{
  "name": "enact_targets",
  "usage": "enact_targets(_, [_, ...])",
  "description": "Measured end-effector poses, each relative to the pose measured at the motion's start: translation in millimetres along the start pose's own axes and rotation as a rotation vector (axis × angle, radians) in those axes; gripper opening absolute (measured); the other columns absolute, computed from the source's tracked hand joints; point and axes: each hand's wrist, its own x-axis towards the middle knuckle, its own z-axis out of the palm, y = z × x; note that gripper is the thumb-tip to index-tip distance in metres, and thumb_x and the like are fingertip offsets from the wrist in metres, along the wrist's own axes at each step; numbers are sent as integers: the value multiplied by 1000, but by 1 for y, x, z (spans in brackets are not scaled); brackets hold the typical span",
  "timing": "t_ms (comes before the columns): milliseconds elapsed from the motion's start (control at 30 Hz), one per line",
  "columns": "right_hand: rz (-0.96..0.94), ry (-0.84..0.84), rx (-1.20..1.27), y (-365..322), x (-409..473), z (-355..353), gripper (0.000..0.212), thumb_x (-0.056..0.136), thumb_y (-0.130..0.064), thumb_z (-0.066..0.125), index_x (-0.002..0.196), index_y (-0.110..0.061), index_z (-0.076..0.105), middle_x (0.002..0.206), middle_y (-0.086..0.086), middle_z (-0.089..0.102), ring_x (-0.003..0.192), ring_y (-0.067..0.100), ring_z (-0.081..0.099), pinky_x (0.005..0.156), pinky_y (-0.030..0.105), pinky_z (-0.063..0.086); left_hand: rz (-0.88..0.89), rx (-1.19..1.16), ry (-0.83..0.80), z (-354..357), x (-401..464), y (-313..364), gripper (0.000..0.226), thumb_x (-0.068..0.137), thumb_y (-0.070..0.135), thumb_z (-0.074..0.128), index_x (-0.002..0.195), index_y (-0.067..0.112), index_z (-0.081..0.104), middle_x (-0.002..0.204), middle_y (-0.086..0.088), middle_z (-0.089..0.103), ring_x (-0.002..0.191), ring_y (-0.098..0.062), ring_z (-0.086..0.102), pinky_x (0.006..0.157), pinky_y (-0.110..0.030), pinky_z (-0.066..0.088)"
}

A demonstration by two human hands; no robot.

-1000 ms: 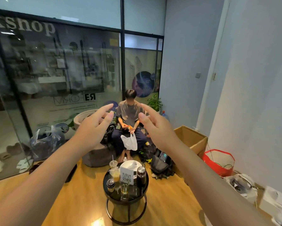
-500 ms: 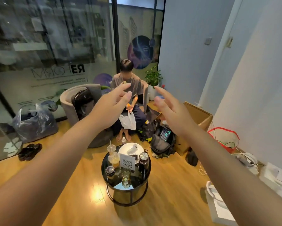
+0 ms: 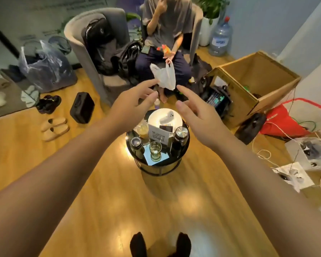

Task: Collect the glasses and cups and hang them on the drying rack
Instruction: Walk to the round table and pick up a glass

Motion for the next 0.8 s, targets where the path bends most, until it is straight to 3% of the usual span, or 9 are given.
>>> enact_targets(100, [35, -51, 7, 50, 20, 25, 53, 105, -57, 48, 156, -46, 39, 119, -16, 65, 110, 2, 62, 93, 29, 50, -70, 1, -6, 43, 10, -44, 43, 105, 42, 49, 148, 38, 48, 119, 18, 65, 113, -2, 61, 101, -35, 50])
enact_targets(233, [73, -110, 6, 120, 42, 59, 55, 104, -58, 48, 157, -44, 40, 124, -8, 69, 113, 5, 64, 91, 26, 53, -147, -14, -3, 108, 23, -105, 42, 105, 40, 51, 147, 37, 49, 118, 15, 63, 104, 14, 55, 87, -9, 42])
enact_targets(333, [94, -132, 9, 167, 53, 86, 55, 104, -55, 49, 157, -40, 42, 118, -8, 72, 112, 6, 65, 90, 25, 52, -198, -27, -8, 162, 27, -153, 45, 104, 39, 52, 149, 36, 47, 124, 11, 63, 111, 1, 58, 91, -21, 46])
enact_targets(533, [119, -205, 57, 251, 66, 142, 58, 100, -62, 49, 155, -43, 44, 123, -10, 71, 113, 7, 66, 97, 39, 56, -281, 28, -87, 260, 25, -255, 56, 99, 45, 58, 152, 31, 45, 138, 4, 62, 125, -14, 58, 102, -40, 51])
enact_targets(600, [123, -237, 64, 276, 68, 160, 62, 98, -63, 49, 155, -41, 44, 122, -11, 71, 107, 5, 67, 92, 34, 55, -295, 46, -97, 286, 25, -284, 59, 98, 46, 58, 152, 26, 46, 142, 2, 60, 128, -13, 56, 105, -38, 48])
enact_targets(700, [145, -254, 72, 311, 70, 181, 61, 98, -61, 51, 156, -40, 44, 105, -12, 70, 92, 4, 64, 83, 28, 49, -297, 102, -122, 319, 28, -315, 71, 90, 55, 52, 152, 21, 46, 146, -1, 57, 133, -18, 53, 109, -41, 45])
enact_targets(800, [169, -280, 75, 336, 71, 200, 60, 100, -60, 53, 156, -43, 42, 106, -15, 68, 101, 3, 65, 91, 30, 52, -314, 150, -139, 340, 30, -338, 88, 75, 65, 41, 153, 24, 44, 150, -1, 53, 139, -22, 46, 113, -47, 41])
